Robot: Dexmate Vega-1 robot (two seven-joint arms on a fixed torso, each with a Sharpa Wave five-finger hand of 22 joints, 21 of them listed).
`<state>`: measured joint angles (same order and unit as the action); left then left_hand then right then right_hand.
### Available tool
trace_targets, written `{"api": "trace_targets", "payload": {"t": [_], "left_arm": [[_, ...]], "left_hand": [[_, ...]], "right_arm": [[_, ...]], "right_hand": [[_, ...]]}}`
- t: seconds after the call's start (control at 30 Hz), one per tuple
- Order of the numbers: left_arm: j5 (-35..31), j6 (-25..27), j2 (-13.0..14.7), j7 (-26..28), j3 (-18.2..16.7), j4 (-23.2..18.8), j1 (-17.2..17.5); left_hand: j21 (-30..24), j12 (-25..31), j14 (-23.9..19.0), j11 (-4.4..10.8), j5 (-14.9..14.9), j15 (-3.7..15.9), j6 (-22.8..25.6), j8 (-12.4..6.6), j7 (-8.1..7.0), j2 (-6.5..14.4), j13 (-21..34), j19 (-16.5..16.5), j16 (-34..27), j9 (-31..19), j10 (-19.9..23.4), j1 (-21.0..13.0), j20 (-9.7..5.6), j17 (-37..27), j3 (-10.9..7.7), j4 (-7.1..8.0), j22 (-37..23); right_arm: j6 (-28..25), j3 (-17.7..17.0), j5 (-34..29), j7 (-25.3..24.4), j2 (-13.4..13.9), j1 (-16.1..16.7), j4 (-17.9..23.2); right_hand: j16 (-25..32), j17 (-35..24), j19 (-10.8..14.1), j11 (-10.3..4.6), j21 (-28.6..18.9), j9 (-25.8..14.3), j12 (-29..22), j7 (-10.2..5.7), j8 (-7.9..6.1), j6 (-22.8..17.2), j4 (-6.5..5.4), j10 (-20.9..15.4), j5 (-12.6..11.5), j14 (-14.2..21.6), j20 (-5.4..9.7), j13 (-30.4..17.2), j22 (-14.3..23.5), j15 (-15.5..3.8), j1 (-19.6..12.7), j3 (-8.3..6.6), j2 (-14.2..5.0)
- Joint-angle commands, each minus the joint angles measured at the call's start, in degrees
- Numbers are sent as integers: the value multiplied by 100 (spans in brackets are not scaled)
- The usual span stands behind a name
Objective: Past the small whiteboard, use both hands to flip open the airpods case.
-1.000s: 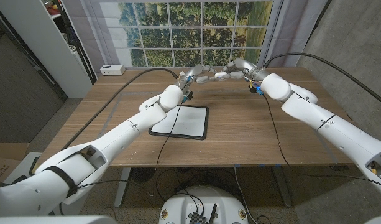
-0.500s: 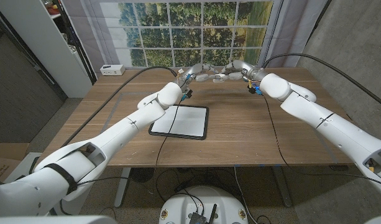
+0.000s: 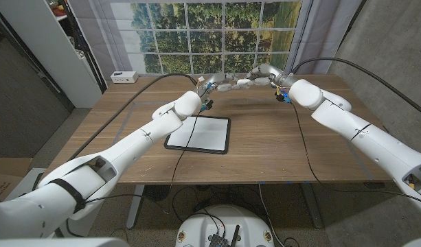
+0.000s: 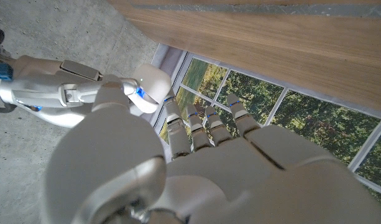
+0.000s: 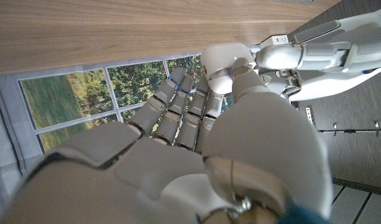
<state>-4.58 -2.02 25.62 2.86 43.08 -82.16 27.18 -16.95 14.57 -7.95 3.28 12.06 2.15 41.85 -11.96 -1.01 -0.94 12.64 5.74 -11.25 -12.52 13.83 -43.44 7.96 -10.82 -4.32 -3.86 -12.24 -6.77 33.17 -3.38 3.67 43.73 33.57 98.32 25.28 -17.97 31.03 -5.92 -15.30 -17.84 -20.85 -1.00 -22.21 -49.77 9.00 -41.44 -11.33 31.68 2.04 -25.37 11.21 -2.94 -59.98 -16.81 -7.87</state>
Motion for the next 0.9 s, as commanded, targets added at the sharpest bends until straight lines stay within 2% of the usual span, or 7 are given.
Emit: {"api": "trace_targets", "payload": {"t": [0.03,0.13,0.27,0.4,0.5,0.7,0.9], "left_arm": [[37,-1,90,-51,-66,-150,41],[-18,99,81,14,-66,-180,44],[-80,194,33,56,-29,-140,7],[-148,319,-7,95,10,-98,-39],[-167,359,-38,115,34,-37,-71],[-91,147,-138,73,80,262,-162],[-8,-156,-209,47,93,488,-209]], "left_hand": [[14,-1,2,-27,96,151,-140,66,-52,-135,22,-4,-17,7,32,279,10,-29,198,93,-18],[15,-14,7,-31,141,122,-285,113,-126,-134,22,-2,-15,13,7,308,29,-28,224,111,-17],[18,-45,17,-33,240,81,-563,164,-273,0,23,-1,-9,16,-59,162,66,-19,157,70,-16],[19,-63,46,-77,369,15,-677,100,-321,436,31,-1,0,12,-107,-342,141,-7,-133,-106,-16],[14,-69,41,-14,384,-7,-628,48,-365,593,39,7,6,8,-132,-636,167,9,-277,-248,-17],[10,-70,41,4,371,15,-547,7,-504,664,45,7,14,2,-145,-815,177,21,-355,-341,-19],[5,-49,13,149,340,67,-303,-83,-739,655,50,9,10,-4,-98,-894,164,26,-361,-384,-21]], "right_arm": [[15,-47,68,-79,7,6,-80],[54,-52,86,-85,8,6,-87],[90,-51,118,-65,2,-3,-82],[84,-68,196,-17,-3,-9,-69],[71,-76,244,5,-8,-11,-59],[48,-78,327,46,-26,-24,-24],[38,-52,370,87,-51,-57,-17]], "right_hand": [[6,-20,4,15,-13,-914,-1,-312,-83,-353,-29,-41,-36,37,45,-31,2,-976,-17,13,-80],[12,-27,1,24,-13,-913,1,-296,-77,-347,-28,-42,-36,41,43,-31,2,-981,-20,16,-80],[6,-26,6,25,-17,-916,6,-301,-75,-352,-27,-42,-38,41,42,-28,1,-979,-21,16,-81],[7,-29,4,23,-18,-919,6,-307,-76,-359,-26,-44,-39,44,43,-30,1,-982,-23,18,-81],[-5,-25,7,22,-22,-922,7,-298,-75,-364,-27,-44,-39,37,40,-33,1,-975,-18,21,-74],[-2,-32,7,30,-25,-934,11,-305,-74,-363,-27,-43,-41,49,44,-35,0,-982,-21,23,-78],[-8,-32,5,31,-27,-935,13,-287,-67,-362,-31,-51,-43,53,47,-33,0,-975,-16,26,-79]]}}
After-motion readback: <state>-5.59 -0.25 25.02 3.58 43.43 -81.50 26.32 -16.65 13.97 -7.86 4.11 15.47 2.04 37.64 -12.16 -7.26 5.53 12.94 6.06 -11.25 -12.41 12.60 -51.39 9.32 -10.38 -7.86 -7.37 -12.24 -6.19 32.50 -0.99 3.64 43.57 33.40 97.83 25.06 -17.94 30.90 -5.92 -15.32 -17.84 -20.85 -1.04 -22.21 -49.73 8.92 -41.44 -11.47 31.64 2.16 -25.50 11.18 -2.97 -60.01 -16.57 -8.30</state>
